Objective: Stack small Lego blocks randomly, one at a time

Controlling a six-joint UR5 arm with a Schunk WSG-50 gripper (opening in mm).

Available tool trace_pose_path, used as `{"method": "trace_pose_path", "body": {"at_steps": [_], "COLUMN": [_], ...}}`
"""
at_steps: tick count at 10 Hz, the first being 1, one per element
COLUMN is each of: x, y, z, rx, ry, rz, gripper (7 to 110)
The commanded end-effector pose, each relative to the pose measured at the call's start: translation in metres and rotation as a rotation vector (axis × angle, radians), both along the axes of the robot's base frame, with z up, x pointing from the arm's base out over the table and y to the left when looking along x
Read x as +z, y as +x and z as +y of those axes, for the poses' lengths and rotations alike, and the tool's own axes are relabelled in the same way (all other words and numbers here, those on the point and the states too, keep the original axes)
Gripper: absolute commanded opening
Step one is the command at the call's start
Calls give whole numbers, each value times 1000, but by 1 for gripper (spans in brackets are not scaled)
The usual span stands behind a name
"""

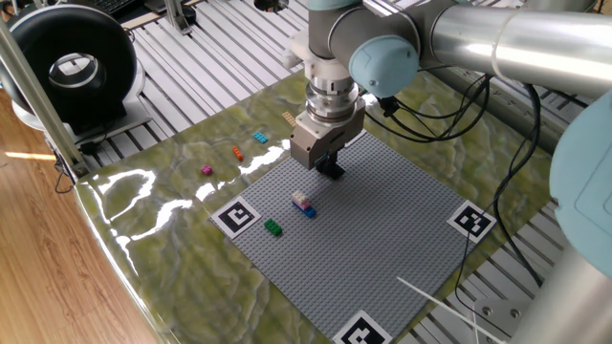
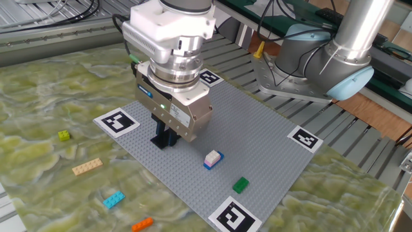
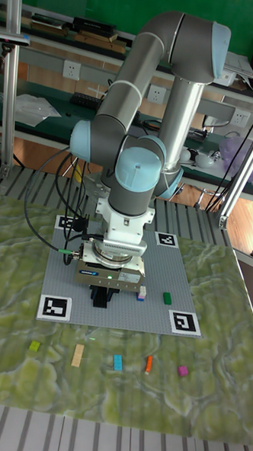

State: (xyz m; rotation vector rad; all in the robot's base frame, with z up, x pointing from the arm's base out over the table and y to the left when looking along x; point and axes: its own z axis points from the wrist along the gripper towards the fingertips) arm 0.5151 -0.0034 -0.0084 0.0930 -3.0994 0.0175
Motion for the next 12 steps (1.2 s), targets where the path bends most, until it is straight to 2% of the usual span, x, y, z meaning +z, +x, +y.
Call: {"method": "trace_pose_path", "body": {"at_steps": [1, 6, 12], "x": [-4, -3, -2], "y": [6, 2, 7], "z": [3, 0, -1], "rx": [-1, -17, -12], "ry": [12, 3, 7], "rz": [-4, 11, 9], "gripper": [22, 22, 22]}}
